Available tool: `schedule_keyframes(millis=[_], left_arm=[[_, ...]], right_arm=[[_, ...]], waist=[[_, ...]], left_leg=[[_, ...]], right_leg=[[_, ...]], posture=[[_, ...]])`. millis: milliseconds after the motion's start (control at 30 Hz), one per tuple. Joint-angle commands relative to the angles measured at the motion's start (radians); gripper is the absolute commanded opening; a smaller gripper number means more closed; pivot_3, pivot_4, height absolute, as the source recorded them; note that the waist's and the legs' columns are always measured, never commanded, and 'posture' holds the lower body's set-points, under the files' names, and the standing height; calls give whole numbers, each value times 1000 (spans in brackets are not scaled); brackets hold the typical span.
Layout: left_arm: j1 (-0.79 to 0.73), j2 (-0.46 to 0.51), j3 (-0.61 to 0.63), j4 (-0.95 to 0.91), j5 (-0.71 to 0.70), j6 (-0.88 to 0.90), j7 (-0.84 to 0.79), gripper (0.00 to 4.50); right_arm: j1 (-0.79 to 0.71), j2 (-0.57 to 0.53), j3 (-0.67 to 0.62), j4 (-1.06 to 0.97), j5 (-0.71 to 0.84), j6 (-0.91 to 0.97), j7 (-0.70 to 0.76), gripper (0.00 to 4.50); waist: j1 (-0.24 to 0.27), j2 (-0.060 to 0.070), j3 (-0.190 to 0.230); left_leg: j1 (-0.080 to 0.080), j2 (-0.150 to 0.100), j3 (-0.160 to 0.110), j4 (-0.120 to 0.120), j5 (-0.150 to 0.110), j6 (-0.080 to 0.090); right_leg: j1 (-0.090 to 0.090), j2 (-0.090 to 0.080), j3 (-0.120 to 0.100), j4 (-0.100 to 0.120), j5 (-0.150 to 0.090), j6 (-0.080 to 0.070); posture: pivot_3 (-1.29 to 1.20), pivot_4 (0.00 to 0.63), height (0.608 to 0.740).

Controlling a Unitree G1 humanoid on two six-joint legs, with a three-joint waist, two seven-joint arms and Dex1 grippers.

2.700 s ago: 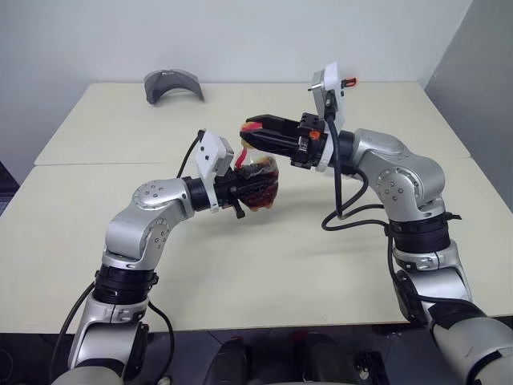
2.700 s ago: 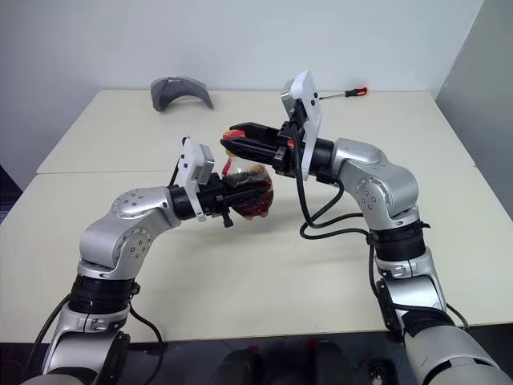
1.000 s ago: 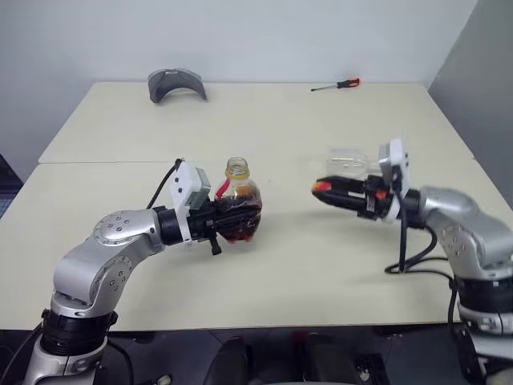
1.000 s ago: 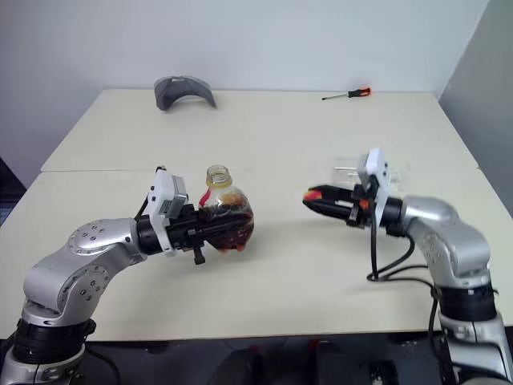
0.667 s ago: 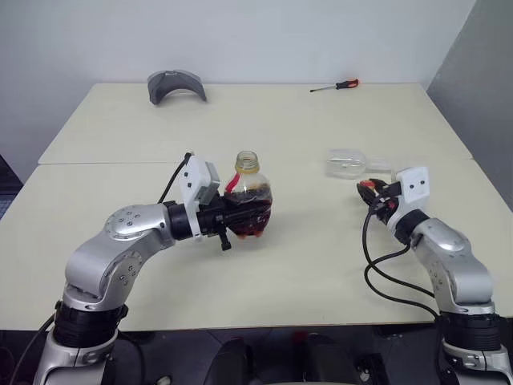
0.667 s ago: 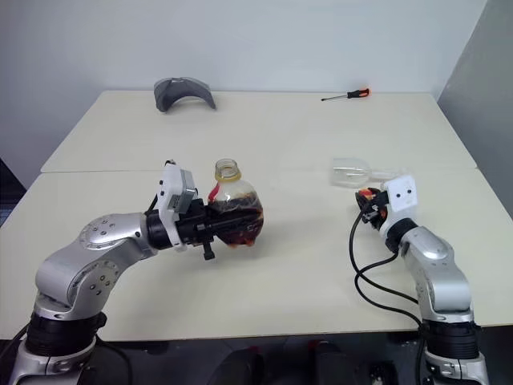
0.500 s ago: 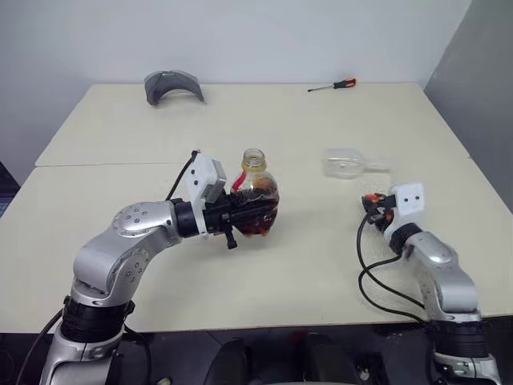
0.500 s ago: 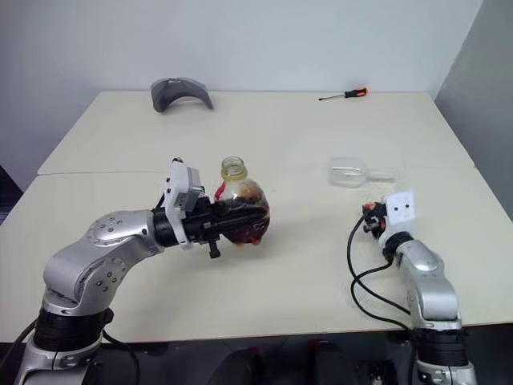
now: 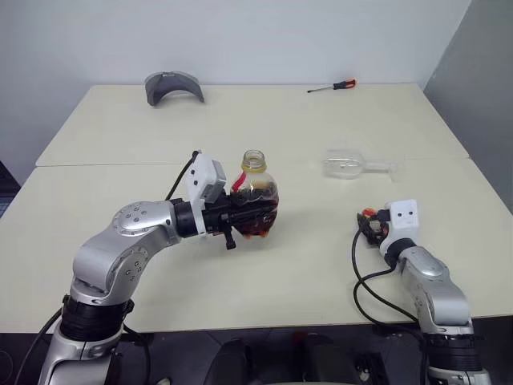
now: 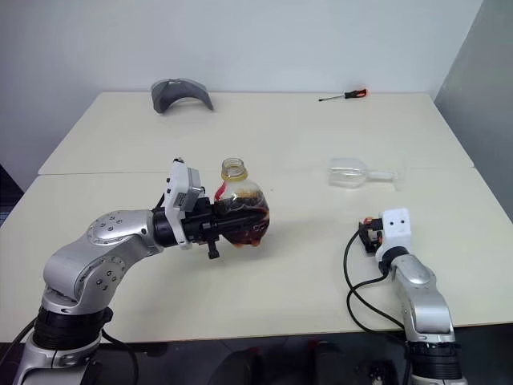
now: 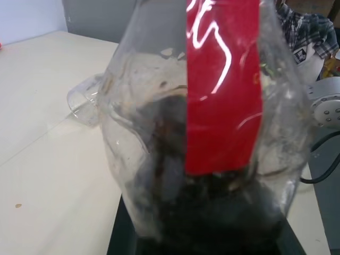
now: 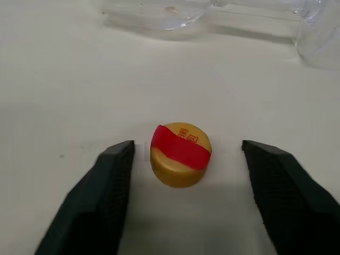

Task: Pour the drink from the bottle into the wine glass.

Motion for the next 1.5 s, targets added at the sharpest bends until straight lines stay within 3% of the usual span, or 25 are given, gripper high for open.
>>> schedule_keyframes(millis=[33, 233, 367, 467, 600, 700, 967, 1267, 1500], left_arm=[[-9, 7, 24, -31, -19, 3, 6, 693], [17, 6, 55, -47, -7, 9, 62, 693], [8, -16, 100, 26, 87, -26, 202, 693], [-12, -46, 122, 71, 140, -37, 299, 693], [-34, -76, 158, 138, 210, -59, 409, 693], [-53, -83, 205, 208, 268, -102, 488, 693], [-57, -80, 322, 326, 310, -215, 568, 693], [-66, -131, 375, 554, 343, -452, 583, 693], [-68, -169, 369, 739, 373, -619, 580, 693]], right_arm=[[7, -22, 2, -66, 5, 49, 13, 4484], [0, -79, -15, -221, 90, 138, 99, 4500], [-71, -126, -11, -359, 312, 216, 286, 4500], [-151, -137, -27, -364, 475, 220, 419, 4500], [-273, -123, -17, -296, 582, 216, 492, 4500], [-350, -104, 72, -258, 555, 173, 530, 4500], [-450, 43, 226, -144, 430, 80, 438, 4500], [-456, 139, 287, -93, 350, 20, 383, 4500], [-456, 154, 277, -93, 345, 22, 352, 4500]], waist=[[0, 0, 0], [1, 0, 0], [-2, 0, 0], [0, 0, 0], [1, 0, 0], [1, 0, 0], [-1, -1, 0], [3, -2, -1], [1, -3, -2]], left_leg=[[0, 0, 0, 0, 0, 0], [0, 0, 0, 0, 0, 0], [0, 0, 0, 0, -2, 3], [0, 0, -1, 0, -2, 4], [0, 0, -1, 1, -2, 4], [0, 0, -1, 1, -2, 3], [-1, 0, -1, 1, 0, 0], [-1, -1, -2, 2, 0, 0], [-1, -1, -2, 1, 0, 0]], right_leg=[[0, 0, 0, 0, 0, 0], [0, 0, 0, 0, 0, 0], [0, 0, 0, 0, 0, 0], [0, 1, 0, 0, 0, 0], [0, 0, -1, -1, 0, 0], [0, 0, -1, -1, 0, 0], [-1, -1, -2, 0, 0, 0], [-1, -2, -3, 0, 0, 0], [-1, -2, -4, 0, 0, 0]], posture=[[0, 150, 740], [0, 150, 740], [0, 150, 740], [0, 150, 740], [0, 150, 740], [0, 150, 740], [0, 150, 740], [0, 150, 740], [0, 150, 740]])
